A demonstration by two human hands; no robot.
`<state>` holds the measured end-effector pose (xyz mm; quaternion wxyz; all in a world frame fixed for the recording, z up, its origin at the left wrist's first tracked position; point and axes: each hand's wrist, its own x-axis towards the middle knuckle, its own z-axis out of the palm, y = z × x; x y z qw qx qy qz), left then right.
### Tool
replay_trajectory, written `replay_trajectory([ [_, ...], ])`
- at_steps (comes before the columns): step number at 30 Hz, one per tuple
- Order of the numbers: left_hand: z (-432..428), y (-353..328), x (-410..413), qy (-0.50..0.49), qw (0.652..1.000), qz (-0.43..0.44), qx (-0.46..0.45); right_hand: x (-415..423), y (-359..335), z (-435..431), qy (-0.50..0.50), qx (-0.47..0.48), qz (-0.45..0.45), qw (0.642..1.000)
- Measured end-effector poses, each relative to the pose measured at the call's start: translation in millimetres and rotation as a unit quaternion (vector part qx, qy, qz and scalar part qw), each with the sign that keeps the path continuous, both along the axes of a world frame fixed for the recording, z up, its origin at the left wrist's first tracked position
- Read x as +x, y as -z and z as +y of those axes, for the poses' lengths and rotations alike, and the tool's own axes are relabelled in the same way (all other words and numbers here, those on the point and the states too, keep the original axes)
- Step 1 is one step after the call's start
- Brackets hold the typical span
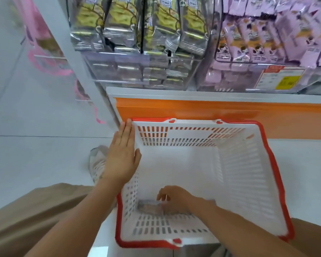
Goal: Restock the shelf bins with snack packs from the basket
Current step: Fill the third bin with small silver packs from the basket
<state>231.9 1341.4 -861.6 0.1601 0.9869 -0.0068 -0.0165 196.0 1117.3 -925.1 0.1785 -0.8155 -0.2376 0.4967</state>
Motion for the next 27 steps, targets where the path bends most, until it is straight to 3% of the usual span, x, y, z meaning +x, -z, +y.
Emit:
replay_trajectory([
  [8,-1,-2,-1,-0.016,1.000,0.012,-0.004,-8,12,30,-0.037,-0.065,-0.019,0.997],
  [17,-4,-4,-2,-0.019,1.000,0.007,0.011,-7,2,26,0.006,-0.080,0.012,0.997],
  [24,-4,-8,-4,0.006,0.998,0.013,0.064,17,-31,-4,0.088,-0.024,-0.030,0.995],
  [27,-14,-14,-5,0.086,0.994,-0.012,0.066,37,-56,-28,0.144,0.032,-0.040,0.988],
])
